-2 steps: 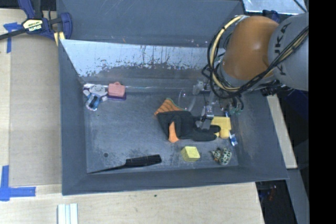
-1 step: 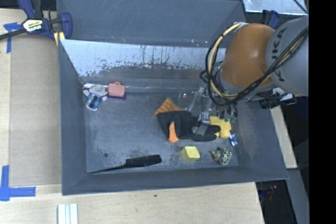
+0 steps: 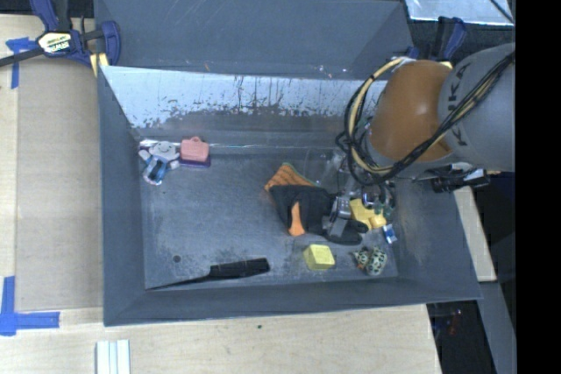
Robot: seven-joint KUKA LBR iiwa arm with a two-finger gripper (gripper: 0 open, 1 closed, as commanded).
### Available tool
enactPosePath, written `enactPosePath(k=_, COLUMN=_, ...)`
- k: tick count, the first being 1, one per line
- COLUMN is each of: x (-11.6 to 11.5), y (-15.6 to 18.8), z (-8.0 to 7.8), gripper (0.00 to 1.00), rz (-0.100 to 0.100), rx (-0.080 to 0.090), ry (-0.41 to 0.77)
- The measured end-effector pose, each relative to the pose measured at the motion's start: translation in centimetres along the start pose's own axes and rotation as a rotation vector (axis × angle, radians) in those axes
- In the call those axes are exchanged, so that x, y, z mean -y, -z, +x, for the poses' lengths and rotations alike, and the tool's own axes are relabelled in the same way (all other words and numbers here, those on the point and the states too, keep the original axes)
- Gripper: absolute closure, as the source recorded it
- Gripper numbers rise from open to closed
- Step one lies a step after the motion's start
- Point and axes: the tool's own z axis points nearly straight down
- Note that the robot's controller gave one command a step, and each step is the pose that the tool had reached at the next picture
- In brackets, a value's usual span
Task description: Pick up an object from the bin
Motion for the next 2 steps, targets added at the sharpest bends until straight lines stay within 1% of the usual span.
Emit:
enactPosePath(k=1, x=-1.0, y=0.37, z=0.42, gripper=1.0, rz=-0.002, rx=0.007, ry=-0.152)
enactPosePath(k=2, x=-1.0, y=0.37, z=0.42, gripper=1.0, rz=-0.002, rx=0.007, ry=-0.151)
